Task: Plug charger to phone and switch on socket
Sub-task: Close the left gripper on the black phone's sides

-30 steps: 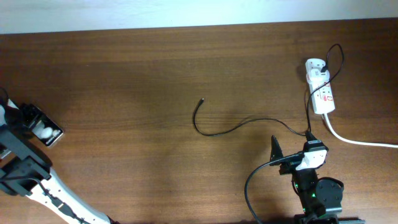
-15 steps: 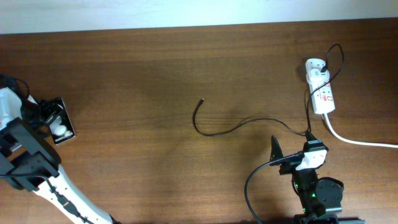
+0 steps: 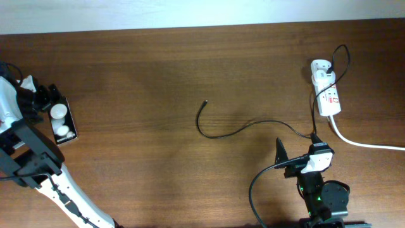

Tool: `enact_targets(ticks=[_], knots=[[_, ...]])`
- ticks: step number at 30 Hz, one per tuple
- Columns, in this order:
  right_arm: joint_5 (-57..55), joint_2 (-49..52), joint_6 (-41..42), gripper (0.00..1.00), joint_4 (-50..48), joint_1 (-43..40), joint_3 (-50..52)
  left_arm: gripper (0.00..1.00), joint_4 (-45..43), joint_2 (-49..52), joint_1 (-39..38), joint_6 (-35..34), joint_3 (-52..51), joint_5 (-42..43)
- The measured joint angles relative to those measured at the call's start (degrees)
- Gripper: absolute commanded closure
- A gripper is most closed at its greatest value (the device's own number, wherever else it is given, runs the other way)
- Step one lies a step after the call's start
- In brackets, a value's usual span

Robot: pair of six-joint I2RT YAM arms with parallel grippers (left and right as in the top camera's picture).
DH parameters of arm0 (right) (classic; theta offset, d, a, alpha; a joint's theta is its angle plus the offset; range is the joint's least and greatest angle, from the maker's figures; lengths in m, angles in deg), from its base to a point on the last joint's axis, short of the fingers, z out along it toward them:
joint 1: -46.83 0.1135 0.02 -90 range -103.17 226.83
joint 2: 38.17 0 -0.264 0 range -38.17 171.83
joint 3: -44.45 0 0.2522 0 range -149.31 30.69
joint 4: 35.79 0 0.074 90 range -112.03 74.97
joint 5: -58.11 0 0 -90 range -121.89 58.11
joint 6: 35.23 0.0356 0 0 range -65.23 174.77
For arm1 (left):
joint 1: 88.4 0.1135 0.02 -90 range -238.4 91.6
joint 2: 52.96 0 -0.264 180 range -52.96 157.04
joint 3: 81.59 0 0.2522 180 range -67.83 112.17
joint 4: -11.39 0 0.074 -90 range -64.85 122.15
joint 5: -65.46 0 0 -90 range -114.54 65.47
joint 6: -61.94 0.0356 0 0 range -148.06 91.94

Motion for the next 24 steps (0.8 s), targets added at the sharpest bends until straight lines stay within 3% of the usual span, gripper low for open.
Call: enact_targets(ticks=[19,24], knots=[[0.0,0.0,0.0,0.01,0.02,0.0,0.0,0.01,0.44,3.28,-3.89,1.11,0.09,-8.33],[0.0,0.0,-0.04,0.01,0.0,0.0,0.0,0.01,2.51,3.28,-3.89,-2.82,1.88,-8.85]])
